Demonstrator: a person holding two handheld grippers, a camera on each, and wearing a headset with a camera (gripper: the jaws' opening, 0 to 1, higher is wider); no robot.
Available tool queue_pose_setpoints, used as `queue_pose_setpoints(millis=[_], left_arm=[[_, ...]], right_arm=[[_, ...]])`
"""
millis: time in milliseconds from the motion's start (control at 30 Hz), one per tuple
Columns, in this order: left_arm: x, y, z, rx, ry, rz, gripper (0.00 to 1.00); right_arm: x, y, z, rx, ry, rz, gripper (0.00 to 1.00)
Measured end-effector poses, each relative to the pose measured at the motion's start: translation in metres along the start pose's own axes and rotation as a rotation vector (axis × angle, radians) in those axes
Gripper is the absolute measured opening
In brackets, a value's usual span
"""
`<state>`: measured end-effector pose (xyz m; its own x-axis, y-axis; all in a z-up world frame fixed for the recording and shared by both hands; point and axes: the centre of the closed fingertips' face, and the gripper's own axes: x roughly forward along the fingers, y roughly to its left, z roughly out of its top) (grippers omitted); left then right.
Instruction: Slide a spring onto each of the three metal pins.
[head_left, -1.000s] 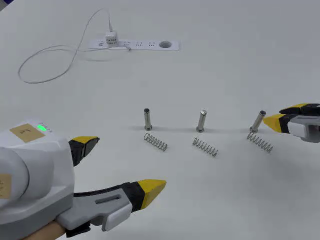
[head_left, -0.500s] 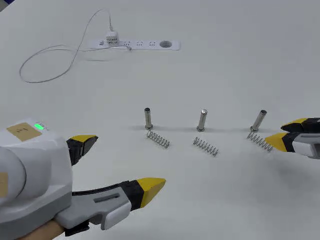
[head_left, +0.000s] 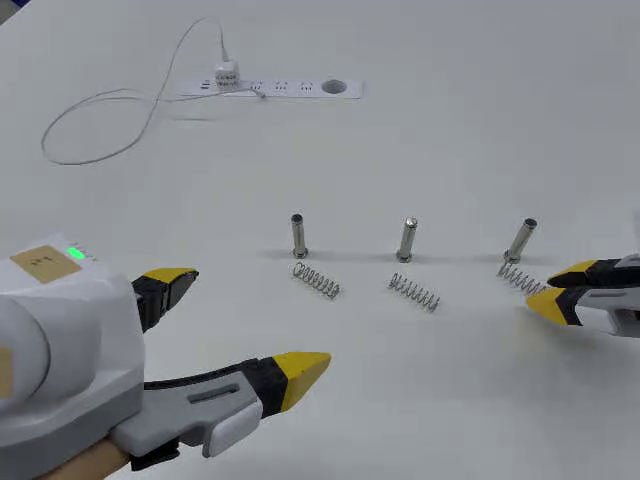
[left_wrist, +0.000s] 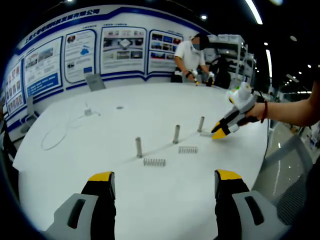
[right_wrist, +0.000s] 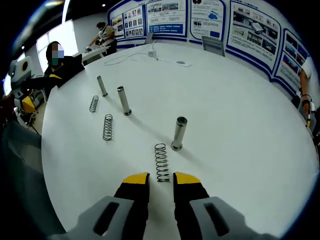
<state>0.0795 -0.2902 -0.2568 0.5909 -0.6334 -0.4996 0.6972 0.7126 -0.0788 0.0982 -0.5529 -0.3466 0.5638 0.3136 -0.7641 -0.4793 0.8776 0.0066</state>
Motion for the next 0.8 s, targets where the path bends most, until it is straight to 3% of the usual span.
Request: queue_pose_setpoints(millis=[333, 800], left_arm=[[0.0, -0.001, -0.001, -0.005, 0.001, -0.002, 0.82], [-0.001, -0.003, 0.001, 0.002, -0.001, -0.015, 0.8]], right_arm=[[0.002, -0.001, -0.002, 0.01, -0.008, 0.003, 0.12], [-0.008, 0.008, 0.007, 0.001, -0.045, 0.029, 0.11]])
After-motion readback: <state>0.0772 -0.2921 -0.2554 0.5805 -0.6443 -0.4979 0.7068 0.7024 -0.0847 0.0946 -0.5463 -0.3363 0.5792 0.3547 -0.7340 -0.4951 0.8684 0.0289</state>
